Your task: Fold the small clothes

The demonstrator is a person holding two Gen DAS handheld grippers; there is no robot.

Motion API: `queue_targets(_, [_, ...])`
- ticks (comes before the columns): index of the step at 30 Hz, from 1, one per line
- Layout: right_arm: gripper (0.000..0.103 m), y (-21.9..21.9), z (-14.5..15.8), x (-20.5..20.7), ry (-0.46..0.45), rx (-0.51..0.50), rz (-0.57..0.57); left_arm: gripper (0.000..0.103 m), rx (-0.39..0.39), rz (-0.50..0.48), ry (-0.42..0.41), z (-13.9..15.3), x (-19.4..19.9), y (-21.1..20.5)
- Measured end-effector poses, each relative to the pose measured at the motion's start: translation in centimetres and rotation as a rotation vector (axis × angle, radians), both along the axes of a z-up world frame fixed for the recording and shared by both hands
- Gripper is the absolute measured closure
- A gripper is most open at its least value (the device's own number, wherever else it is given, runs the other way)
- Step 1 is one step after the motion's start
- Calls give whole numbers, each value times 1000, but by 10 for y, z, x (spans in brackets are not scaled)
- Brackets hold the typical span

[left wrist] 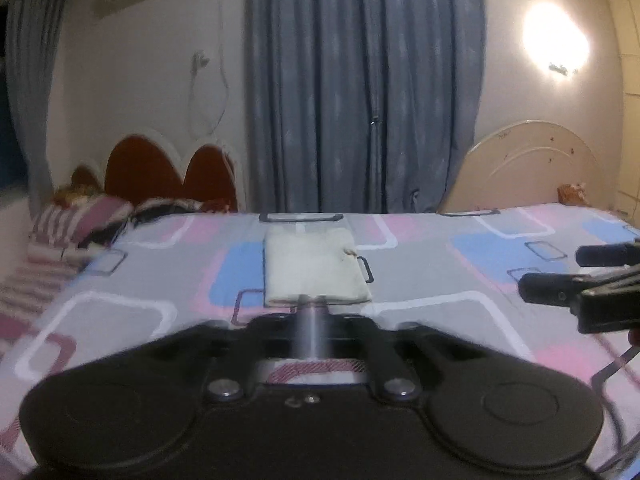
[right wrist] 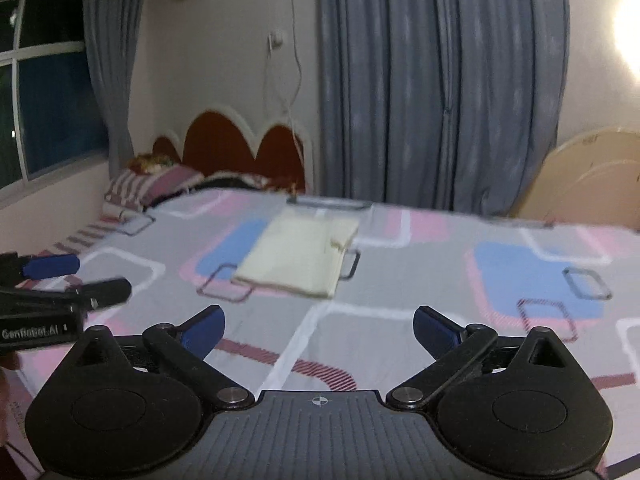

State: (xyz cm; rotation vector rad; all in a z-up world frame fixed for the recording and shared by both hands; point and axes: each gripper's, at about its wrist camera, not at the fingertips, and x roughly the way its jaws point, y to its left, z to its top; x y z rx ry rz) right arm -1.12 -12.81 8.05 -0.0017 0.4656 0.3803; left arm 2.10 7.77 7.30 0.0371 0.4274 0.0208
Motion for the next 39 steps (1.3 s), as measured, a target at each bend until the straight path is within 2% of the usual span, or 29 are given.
queue_targets(1, [3,-4,4,-5,-11,3,-7,75,-17,3,-29,7,-9,0])
queue_targets(3, [3,-10,15,-17,-24,13,-27,5,-9,49,-92,15,-22,-3])
queue_targets(4, [1,-13,19,-23,-30,23,-38,4,19,83,-148,19,-31,-7])
queue_targets(5, [0,-15,23,-30,-34,31,-50,0,47,92,-155,22,-34,-11])
queue_targets(7, [0,-19,30,-38,-27,38,-65,0,48,59,-141,27,-34,-17])
queue_targets(16, [0,-28,42,-62,-41,36,-96,0,23,37,-116,31,-49,-26])
queue_targets(24, [0,-32,48,-64,-45,17,-106,0,19,10,-110,32,-70,-35])
queue_targets(39, [0,-33,49,-63,-60,-3,-94,0,18,-10,-100,32,-72,-35])
